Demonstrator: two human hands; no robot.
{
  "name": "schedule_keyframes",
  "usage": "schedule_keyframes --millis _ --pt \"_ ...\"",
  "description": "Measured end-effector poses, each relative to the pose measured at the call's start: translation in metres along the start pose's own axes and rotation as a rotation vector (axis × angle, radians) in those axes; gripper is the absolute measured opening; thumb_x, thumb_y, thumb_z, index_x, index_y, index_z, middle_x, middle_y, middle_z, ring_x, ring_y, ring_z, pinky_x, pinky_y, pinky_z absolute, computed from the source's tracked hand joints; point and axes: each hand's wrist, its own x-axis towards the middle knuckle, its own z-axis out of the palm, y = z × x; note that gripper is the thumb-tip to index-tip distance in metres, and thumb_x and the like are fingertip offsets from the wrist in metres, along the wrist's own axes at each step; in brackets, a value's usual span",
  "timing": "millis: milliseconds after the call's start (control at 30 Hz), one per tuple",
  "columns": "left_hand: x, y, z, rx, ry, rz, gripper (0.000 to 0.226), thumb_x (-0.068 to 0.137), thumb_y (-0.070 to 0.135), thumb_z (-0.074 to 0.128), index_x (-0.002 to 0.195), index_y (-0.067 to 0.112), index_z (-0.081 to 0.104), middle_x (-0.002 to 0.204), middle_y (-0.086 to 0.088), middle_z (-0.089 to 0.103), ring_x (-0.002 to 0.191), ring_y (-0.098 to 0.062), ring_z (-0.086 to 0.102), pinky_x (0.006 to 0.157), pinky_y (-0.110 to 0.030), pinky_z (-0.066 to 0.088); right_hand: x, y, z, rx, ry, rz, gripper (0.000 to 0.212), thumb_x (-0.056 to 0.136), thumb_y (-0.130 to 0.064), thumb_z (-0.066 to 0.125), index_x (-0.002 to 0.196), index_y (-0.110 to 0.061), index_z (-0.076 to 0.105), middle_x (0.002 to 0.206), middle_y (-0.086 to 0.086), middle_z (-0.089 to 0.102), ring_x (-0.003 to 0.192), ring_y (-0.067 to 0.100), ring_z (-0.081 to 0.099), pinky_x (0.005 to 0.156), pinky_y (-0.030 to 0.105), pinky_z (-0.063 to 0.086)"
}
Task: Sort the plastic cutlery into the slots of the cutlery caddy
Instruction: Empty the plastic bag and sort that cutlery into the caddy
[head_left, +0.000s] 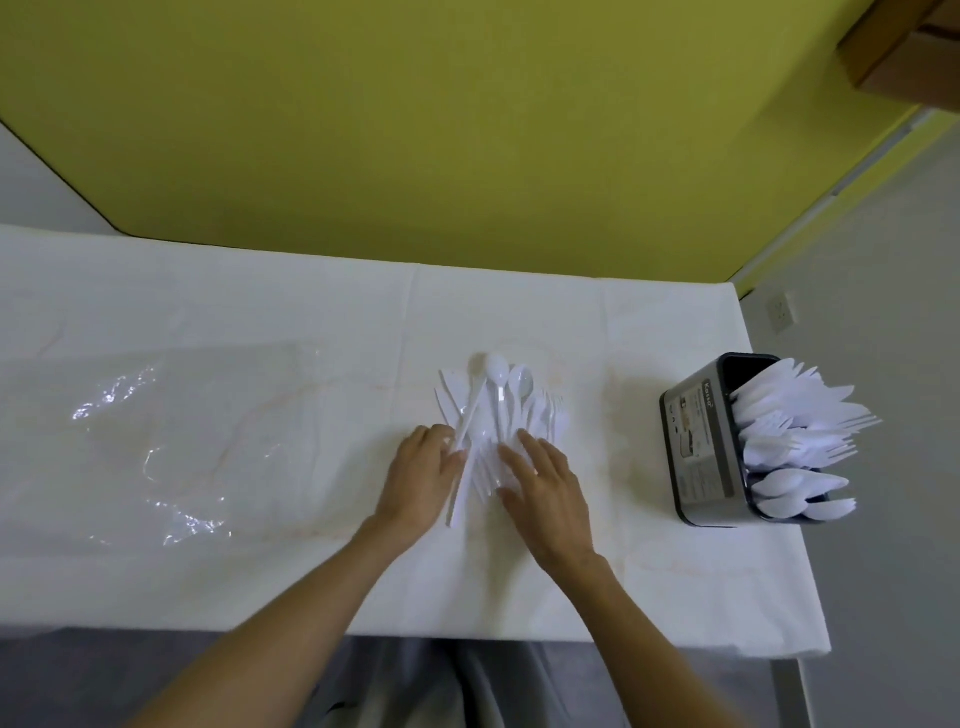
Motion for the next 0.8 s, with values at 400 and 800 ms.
schedule_keyframes --millis 400,800 --pt "-0.011 0.008 0.009 -0.325 0.174 -0.414 0.018 0.085 0.019 0.069 0.101 0.013 0.063 0.082 0.000 0.070 0.079 -0.017 0.067 0.074 -0.023 0.047 -0.011 0.033 0.000 -0.045 0.115 0.001 0.059 0.081 -0.033 0.073 0.134 -0.013 0.053 0.141 0.011 0.053 0.127 0.034 0.051 0.101 0.042 0.046" --pt "-0.018 -0.001 0.004 -0.309 0.081 -0.541 0.021 0.079 0.027 0.076 0.089 0.017 0.060 0.079 0.000 0.069 0.079 -0.019 0.067 0.070 -0.029 0.053 0.019 0.001 0.000 -0.052 0.218 -0.052 0.030 0.076 -0.024 0.078 0.101 -0.011 0.066 0.097 0.008 0.064 0.079 0.029 0.059 0.062 0.036 0.050"
